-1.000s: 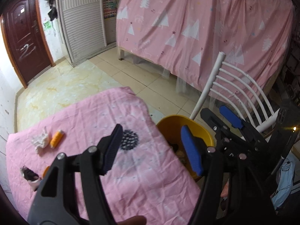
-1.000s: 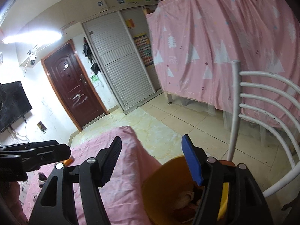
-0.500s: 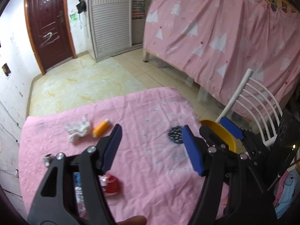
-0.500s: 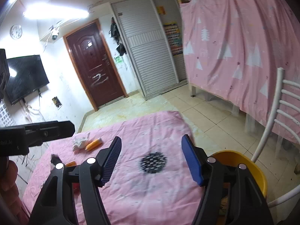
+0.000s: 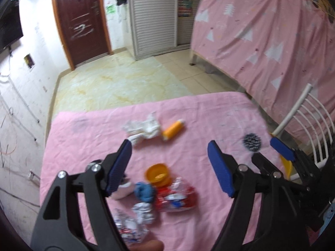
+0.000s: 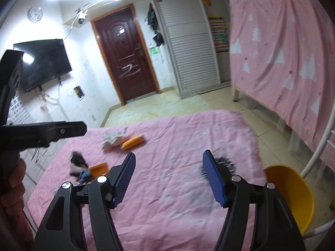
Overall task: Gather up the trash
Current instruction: 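Grasp the red wrapper with the right tool while the left tool grasps the socks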
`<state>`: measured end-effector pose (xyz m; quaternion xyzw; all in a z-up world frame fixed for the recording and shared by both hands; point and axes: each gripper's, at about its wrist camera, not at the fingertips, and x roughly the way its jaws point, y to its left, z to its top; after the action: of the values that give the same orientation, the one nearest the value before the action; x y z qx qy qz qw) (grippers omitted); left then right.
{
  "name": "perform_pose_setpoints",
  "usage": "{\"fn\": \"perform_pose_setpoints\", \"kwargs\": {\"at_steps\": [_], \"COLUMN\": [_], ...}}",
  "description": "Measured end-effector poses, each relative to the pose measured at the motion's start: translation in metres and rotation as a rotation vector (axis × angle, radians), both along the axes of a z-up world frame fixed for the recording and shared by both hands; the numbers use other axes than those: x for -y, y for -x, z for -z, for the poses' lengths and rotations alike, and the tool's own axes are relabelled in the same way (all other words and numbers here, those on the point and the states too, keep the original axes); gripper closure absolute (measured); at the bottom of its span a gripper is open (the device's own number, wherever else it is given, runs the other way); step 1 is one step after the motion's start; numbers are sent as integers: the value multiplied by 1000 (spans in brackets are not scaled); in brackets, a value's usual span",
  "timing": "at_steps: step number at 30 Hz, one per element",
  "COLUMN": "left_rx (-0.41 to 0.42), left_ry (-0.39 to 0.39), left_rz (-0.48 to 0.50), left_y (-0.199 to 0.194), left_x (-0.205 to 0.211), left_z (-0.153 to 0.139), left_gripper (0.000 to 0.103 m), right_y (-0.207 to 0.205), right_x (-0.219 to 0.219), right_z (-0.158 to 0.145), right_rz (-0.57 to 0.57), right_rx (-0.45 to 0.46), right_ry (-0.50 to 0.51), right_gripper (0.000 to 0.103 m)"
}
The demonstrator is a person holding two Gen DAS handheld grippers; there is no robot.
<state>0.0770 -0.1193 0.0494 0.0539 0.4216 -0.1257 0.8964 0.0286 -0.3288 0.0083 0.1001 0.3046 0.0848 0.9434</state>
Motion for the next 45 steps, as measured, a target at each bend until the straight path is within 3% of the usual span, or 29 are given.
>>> {"fn": "perform_pose_setpoints", "kwargs": {"at_steps": [16, 21, 31, 34, 36, 38, 41, 45], "left_rx": [-110, -163, -257, -255, -243, -242, -234, -222], "left_ry": [-8, -1, 30, 33, 35, 46, 59, 66], "left_rz": [-187, -206, -186, -177, -168, -158, -162, -180], "left_y": [-13, -18, -31, -33, -32, -32, -32, -31], "left_x": [-85, -95, -96, -95, -94, -93, -93, -98], "left_z": [44, 62, 96, 99, 97, 96, 96, 93], "left_gripper": [24, 21, 20, 31, 47, 56, 61, 64], "right_y": [-10, -14, -27, -32, -33, -34, -36, -34], "right_x": [-77, -93, -107, -108, -109, -109, -110, -112], "right_z": [22, 27, 40, 44, 46, 46, 48, 47], "right_rz": [-266, -307, -330, -329, -329, -330, -342, -350], "right_rx": [-127, -159, -225, -245, -258, -260, -270, -265], "right_ry": [-39, -29, -12, -13, -14, -17, -23, -15], "right_gripper": [39, 33, 31, 31, 31, 32, 52, 63]}}
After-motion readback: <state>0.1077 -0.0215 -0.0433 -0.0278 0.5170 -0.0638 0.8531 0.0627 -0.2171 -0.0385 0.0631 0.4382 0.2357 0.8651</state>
